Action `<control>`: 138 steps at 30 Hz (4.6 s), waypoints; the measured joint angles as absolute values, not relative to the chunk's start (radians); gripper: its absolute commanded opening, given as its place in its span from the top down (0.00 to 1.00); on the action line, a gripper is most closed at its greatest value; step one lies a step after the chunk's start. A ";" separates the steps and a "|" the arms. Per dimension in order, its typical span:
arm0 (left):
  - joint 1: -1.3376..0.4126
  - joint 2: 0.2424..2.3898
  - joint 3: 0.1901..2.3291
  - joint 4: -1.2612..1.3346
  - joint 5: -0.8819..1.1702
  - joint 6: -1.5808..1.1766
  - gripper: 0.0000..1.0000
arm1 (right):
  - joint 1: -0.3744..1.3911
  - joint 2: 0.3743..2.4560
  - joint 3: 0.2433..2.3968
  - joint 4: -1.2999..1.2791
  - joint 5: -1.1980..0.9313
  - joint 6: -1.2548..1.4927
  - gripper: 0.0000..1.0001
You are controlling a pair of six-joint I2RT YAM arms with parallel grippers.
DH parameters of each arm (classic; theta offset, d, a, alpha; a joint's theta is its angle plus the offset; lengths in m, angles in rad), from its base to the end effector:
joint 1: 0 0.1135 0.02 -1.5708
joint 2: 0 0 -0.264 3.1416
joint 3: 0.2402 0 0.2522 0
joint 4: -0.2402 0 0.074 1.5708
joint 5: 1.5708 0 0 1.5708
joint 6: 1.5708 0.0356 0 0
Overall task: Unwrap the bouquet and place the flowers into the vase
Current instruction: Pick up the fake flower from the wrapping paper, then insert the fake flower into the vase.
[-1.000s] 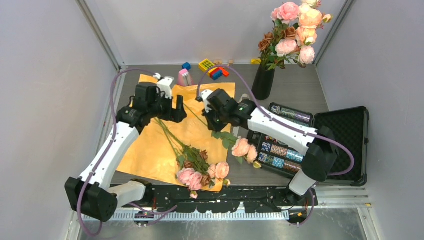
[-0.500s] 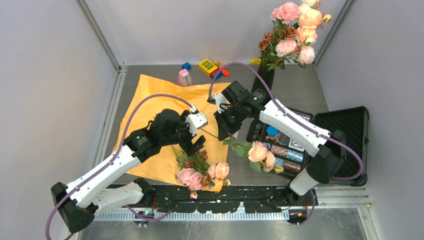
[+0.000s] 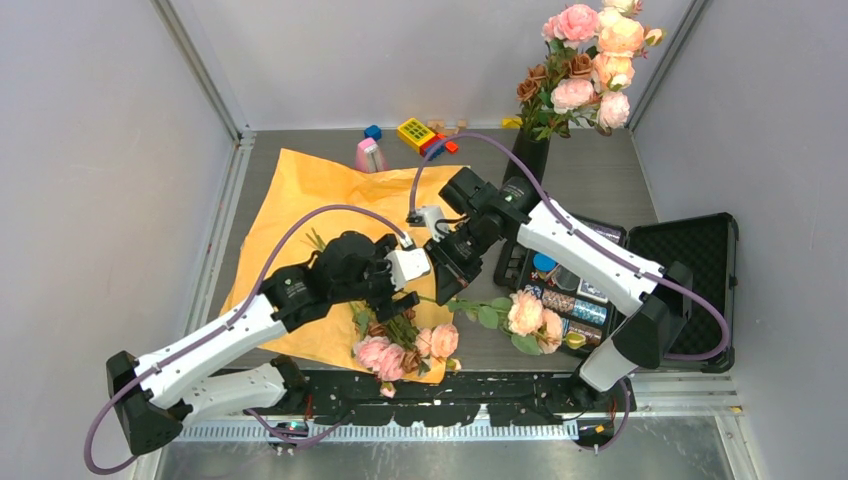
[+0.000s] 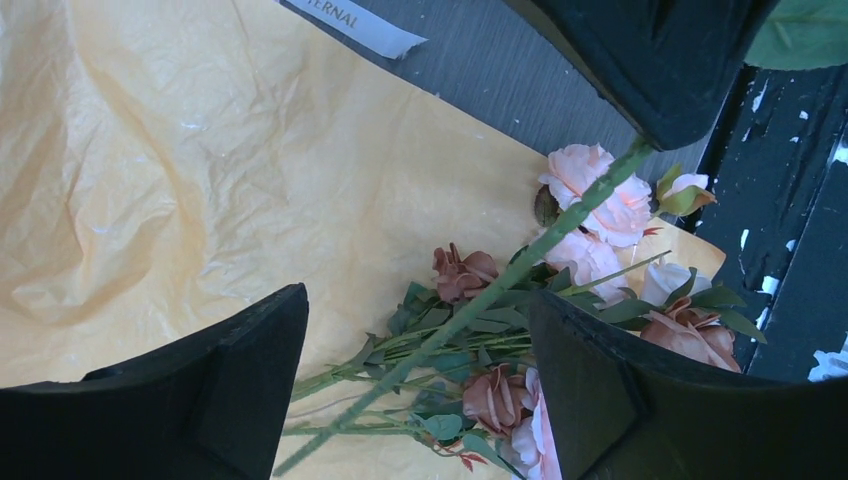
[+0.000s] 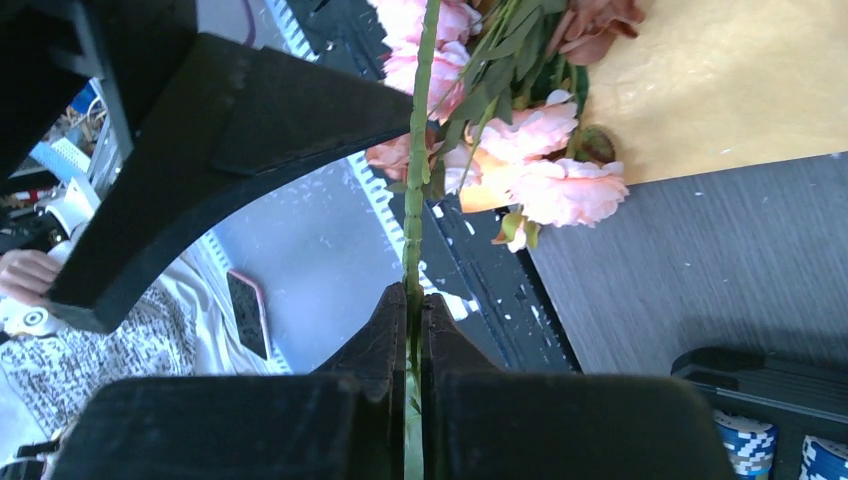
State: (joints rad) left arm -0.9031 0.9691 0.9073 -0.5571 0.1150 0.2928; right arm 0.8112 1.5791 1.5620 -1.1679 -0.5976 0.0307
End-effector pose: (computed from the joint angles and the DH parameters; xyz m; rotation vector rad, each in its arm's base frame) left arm 0.1255 -0.1657 0.3124 1.3061 1.8004 -0.4664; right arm 0.1969 0.2364 0.3375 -1.2462 2.5776 1.0315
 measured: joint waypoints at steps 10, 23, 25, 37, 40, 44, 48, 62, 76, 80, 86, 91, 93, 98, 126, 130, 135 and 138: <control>-0.951 0.989 0.904 -0.559 0.119 0.303 0.77 | 0.827 1.579 1.596 -1.206 -0.627 0.012 1.00; -0.979 1.010 0.902 -0.579 0.118 0.288 1.00 | 0.792 1.514 1.617 -1.127 -0.442 0.097 0.39; -0.973 1.013 0.904 -0.579 0.090 0.252 1.00 | 0.768 1.478 1.619 -1.096 -0.377 0.133 0.31; -0.954 1.113 0.922 -0.414 0.034 -0.185 1.00 | 0.740 1.141 1.575 -0.748 0.059 0.331 0.19; -0.953 1.106 0.889 -0.295 0.006 -0.335 1.00 | 0.740 1.072 1.462 -0.636 0.121 0.386 0.16; -0.950 1.090 0.841 -0.160 -0.019 -0.475 1.00 | 0.740 1.059 1.367 -0.566 0.146 0.438 0.15; -0.949 1.083 0.795 -0.038 -0.014 -0.550 1.00 | 0.740 1.090 1.327 -0.538 0.136 0.474 0.15; -0.948 0.978 0.742 0.108 0.063 -0.562 1.00 | 0.740 1.113 1.239 -0.374 0.051 0.562 0.23; -0.947 0.981 0.744 0.113 0.132 -0.533 1.00 | 0.740 1.114 1.200 -0.233 -0.060 0.608 0.72; -0.947 0.987 0.756 0.089 0.143 -0.509 0.97 | 0.740 1.120 1.199 -0.213 -0.068 0.610 0.98; -0.947 1.000 0.824 -0.027 0.139 -0.428 0.27 | 0.739 1.121 1.192 -0.196 -0.064 0.588 1.00; -0.917 1.004 0.906 -0.183 0.083 -0.344 0.07 | 0.740 1.108 1.170 -0.195 -0.039 0.524 1.00; -0.857 1.008 0.941 -0.254 0.091 -0.310 0.05 | 0.746 1.097 1.157 -0.195 0.010 0.477 1.00; -0.607 1.043 1.042 -0.438 0.121 -0.245 0.00 | 0.765 1.079 1.127 -0.169 0.232 0.315 1.00; -0.374 0.991 0.979 -0.536 0.050 -0.152 0.00 | 0.454 1.503 1.512 0.420 0.444 -0.222 1.00; -0.374 0.974 0.976 -0.536 0.062 -0.152 0.01 | 0.454 1.523 1.553 0.454 0.424 -0.273 1.00; -0.374 0.971 0.972 -0.535 0.074 -0.150 0.01 | 0.454 1.541 1.556 0.480 0.407 -0.311 1.00; -0.374 0.971 0.967 -0.536 0.077 -0.149 0.01 | 0.454 1.558 1.556 0.503 0.402 -0.332 1.00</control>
